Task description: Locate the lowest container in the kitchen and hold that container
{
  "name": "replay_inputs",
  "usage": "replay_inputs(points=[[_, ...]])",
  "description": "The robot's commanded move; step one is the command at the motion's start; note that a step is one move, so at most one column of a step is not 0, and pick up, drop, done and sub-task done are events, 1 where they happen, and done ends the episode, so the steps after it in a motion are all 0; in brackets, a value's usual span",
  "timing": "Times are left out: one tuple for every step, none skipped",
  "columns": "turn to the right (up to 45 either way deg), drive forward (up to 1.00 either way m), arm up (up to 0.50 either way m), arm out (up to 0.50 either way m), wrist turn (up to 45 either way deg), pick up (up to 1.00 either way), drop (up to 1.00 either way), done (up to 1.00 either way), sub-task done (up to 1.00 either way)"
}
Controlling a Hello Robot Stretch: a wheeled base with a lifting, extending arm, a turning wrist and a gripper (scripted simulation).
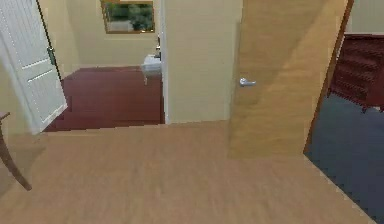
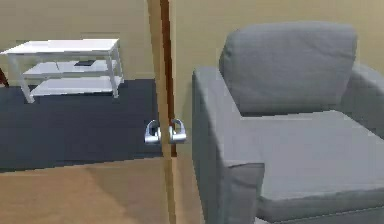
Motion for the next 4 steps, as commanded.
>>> replay_inputs(points=[[27.0,0.0,0.0,0.0,0.0,0.0,0.0,0.0,0.0],[0.0,0.8,0.0,0.0,0.0,0.0,0.0,0.0,0.0],[39.0,0.0,0.0,0.0,0.0,0.0,0.0,0.0,0.0],[0.0,0.05,0.0,0.0,0.0,0.0,0.0,0.0,0.0]])
